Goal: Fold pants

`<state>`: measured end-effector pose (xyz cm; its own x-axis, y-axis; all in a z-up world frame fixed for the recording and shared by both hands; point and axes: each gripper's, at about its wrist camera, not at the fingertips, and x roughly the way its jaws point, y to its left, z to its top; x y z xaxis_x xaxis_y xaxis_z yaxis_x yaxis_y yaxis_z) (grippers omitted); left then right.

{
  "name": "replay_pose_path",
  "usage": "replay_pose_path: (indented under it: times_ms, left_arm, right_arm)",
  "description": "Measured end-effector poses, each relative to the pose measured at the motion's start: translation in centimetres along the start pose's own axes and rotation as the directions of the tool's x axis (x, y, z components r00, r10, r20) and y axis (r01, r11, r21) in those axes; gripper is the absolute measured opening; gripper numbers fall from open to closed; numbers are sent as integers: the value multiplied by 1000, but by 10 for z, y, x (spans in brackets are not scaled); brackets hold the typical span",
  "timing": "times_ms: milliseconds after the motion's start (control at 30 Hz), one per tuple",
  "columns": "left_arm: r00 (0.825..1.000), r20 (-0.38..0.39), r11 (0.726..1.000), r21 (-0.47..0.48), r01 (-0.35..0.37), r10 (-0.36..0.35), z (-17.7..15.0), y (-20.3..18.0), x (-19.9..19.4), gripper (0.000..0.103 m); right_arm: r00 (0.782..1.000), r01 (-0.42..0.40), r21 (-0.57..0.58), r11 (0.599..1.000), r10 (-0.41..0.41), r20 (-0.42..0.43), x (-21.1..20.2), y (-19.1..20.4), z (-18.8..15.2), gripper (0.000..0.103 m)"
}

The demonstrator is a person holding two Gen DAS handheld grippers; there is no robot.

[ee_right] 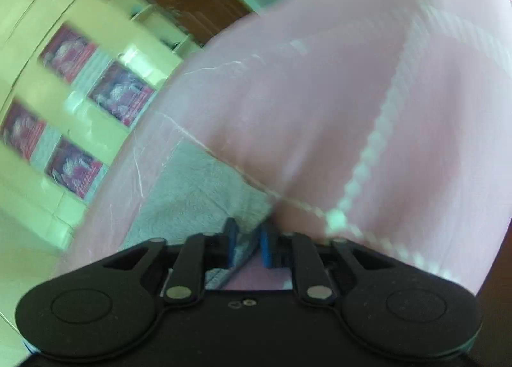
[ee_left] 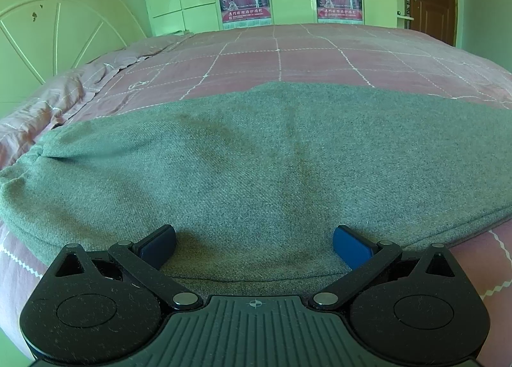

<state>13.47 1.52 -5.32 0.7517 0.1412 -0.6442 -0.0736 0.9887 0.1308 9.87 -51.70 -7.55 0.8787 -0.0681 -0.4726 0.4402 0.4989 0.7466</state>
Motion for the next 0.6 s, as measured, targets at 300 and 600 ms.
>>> replay_pose_path:
  times_ms: [300, 600]
  left_arm:
    - [1000, 9, 1000, -15, 16, -16, 3, 6, -1, 103]
    - [977, 104, 946, -288, -152, 188, 13, 110, -32, 103]
  right_arm:
    - [992, 72, -214, 974, -47, 120, -34, 50, -2, 32]
    - [925, -364, -422, 830, 268, -271, 30, 187, -66, 32]
